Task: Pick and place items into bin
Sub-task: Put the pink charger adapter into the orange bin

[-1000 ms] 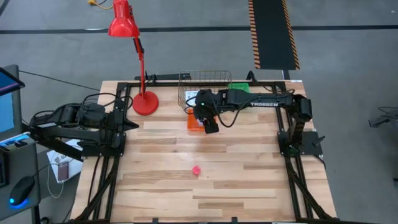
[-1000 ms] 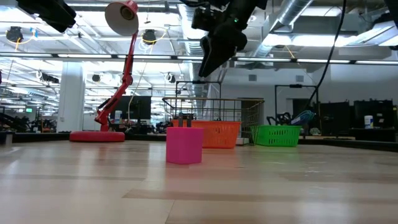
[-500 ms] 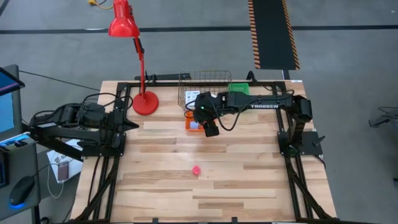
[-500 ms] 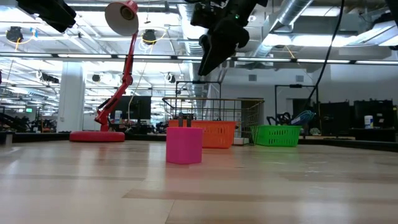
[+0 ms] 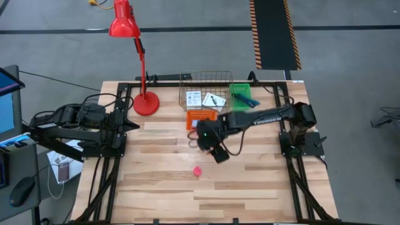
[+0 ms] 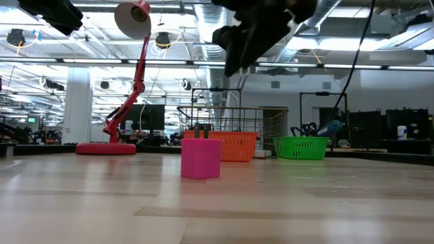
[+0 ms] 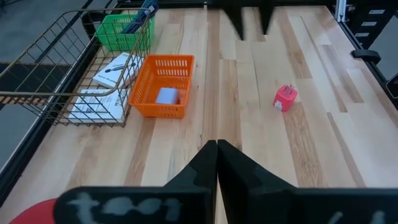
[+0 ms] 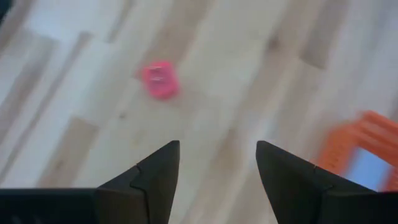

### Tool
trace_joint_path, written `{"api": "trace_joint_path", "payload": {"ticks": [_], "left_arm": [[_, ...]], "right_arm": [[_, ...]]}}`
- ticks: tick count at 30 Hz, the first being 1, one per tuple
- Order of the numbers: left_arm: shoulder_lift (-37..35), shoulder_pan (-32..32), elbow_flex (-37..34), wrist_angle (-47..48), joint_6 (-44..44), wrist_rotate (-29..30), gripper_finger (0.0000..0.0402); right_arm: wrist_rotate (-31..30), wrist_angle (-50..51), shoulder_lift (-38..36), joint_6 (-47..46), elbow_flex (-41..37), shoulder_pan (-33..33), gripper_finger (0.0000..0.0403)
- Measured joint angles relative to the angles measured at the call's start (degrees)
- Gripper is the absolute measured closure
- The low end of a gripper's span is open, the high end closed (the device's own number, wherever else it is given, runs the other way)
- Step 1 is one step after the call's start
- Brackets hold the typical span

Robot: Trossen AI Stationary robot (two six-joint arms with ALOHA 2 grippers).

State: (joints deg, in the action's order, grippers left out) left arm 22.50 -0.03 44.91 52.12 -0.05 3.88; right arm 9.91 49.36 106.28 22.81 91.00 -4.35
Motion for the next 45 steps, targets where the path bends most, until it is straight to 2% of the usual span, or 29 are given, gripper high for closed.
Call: {"api": "trace_joint_path", "payload": {"ticks": [8, 15, 24, 32, 45], "left_arm": [[-0.01, 0.02, 0.02, 0.02, -0.01, 0.00, 0.0401], [-0.01, 0.01, 0.02, 0.00, -0.25, 0.00, 0.0401], [0.01, 0.02, 0.02, 0.02, -0.07, 0.00, 0.0401], [0.01, -0.01, 0.02, 0.02, -0.11, -0.01, 0.0401], [-0.01, 0.02, 0.02, 0.04, -0.18, 0.00, 0.0401]], "right_arm": [[0.51, -5.06, 0.00, 0.00, -3.60, -6.35, 0.0198], [0.59, -13.42, 1.00, 0.09, -4.98, -9.42, 0.0202], [0.61, -20.25, 5.24, 0.94, -4.81, -10.17, 0.0205], [0.51, -20.78, 9.12, 2.68, -4.90, -10.15, 0.0209], [0.52, -21.85, 9.33, 3.26, -4.87, -10.15, 0.0210]]}}
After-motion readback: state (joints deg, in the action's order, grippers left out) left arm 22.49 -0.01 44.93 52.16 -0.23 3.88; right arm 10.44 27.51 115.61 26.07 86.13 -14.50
